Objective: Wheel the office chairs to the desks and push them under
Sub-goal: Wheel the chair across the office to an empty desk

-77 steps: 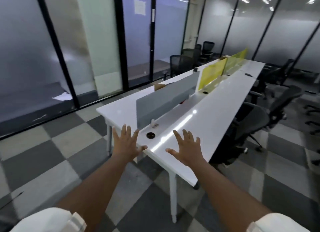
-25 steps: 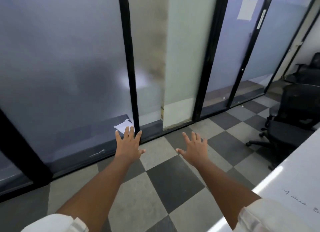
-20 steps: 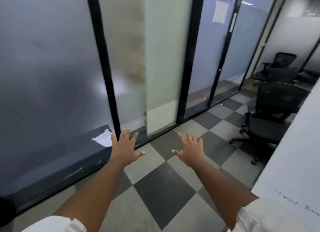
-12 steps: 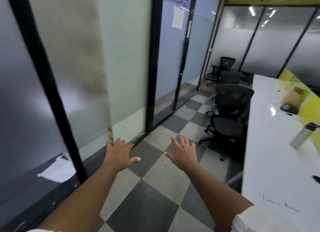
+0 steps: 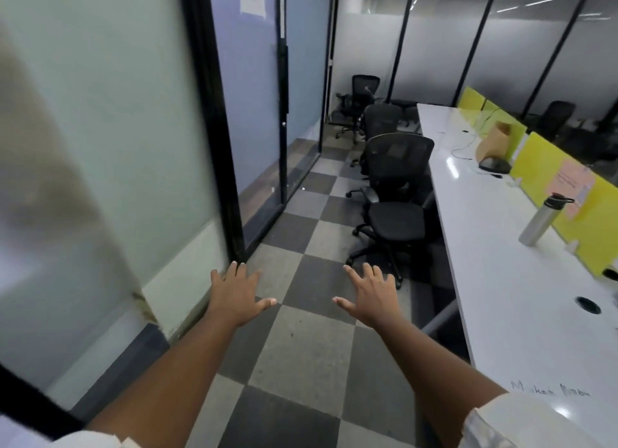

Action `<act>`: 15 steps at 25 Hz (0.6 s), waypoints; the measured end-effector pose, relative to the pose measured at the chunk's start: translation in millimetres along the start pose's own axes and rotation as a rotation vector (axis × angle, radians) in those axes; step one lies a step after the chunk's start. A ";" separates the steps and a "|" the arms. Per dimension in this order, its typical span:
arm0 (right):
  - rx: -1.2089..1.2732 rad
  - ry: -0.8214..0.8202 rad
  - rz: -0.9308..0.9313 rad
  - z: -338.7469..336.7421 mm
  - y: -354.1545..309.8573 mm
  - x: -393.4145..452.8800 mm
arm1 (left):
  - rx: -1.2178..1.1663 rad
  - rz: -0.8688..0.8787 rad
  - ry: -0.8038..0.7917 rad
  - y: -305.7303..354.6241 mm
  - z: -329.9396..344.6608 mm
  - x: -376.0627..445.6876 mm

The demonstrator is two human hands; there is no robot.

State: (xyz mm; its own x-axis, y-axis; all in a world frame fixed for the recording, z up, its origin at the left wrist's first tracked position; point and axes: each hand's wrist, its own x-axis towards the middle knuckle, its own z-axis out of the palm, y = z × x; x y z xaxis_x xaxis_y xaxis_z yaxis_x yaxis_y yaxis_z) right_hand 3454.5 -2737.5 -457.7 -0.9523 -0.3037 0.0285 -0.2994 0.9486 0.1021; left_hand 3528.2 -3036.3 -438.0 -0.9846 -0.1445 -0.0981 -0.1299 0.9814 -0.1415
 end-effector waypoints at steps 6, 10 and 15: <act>-0.056 0.010 0.049 -18.1 59.7 154.9 | -0.045 0.080 0.030 23.5 -45.0 184.1; -0.057 0.031 0.087 -38.8 94.6 257.4 | -0.034 0.123 0.024 35.7 -71.1 292.0; -0.054 -0.008 0.121 -19.6 103.8 375.2 | -0.013 0.167 0.019 37.5 -84.6 432.4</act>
State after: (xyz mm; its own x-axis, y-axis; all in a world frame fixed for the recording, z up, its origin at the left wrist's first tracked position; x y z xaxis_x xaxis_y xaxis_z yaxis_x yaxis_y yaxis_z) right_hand 3067.2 -2754.7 -417.0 -0.9818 -0.1863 0.0364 -0.1788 0.9721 0.1518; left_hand 3087.6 -3051.2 -402.4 -0.9947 0.0234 -0.1005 0.0347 0.9931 -0.1123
